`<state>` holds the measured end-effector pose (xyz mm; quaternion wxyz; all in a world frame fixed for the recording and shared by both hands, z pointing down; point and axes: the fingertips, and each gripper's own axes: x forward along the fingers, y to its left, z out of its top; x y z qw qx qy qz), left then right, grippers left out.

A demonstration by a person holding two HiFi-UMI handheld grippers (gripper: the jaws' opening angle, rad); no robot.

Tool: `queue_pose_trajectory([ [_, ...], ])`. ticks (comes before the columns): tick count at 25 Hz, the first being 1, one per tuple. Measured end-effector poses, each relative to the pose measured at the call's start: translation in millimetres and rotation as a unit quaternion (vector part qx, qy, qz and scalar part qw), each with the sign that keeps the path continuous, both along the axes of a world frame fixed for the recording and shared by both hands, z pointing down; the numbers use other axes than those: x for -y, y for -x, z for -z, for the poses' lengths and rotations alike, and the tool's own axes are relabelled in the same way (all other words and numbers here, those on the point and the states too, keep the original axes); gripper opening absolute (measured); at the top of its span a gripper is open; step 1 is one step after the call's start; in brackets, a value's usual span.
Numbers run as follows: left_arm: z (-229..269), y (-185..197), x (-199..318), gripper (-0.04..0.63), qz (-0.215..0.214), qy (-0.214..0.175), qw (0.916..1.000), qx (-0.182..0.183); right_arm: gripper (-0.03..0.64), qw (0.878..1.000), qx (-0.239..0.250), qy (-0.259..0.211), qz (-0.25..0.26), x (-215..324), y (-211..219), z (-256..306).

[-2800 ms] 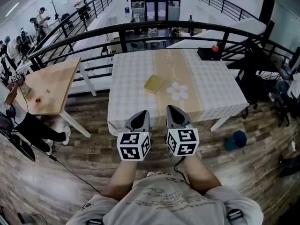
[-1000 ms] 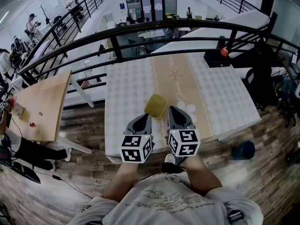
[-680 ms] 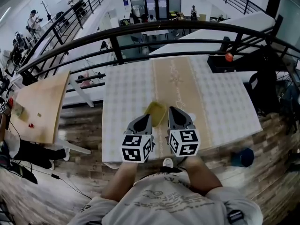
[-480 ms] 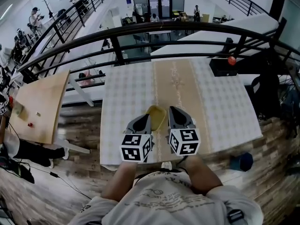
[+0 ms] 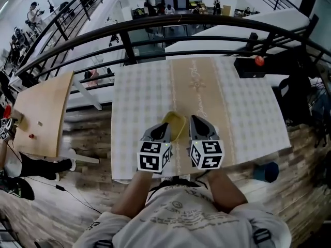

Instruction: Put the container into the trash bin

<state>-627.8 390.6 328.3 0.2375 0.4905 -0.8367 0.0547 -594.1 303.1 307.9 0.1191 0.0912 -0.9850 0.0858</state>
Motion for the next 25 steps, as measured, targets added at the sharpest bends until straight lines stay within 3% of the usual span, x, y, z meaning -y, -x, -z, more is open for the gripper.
queue_pose_trajectory([
  [11,-83.4,-5.0,31.3,0.013,-0.081,0.083,0.9923,-0.042,0.003,0.997,-0.047,0.021,-0.060,19.9,-22.0,-46.7],
  [18,-169.6,-7.7,57.8,0.104,-0.159,0.186,0.9690,-0.033,0.003,0.991,-0.076,0.041,-0.100,37.3,-45.8,-74.4],
  [25,-212.2,-7.1,80.8,0.115,-0.177,0.241,0.9534,-0.038,0.003,0.987,-0.088,0.045,-0.122,53.2,-58.5,-86.9],
])
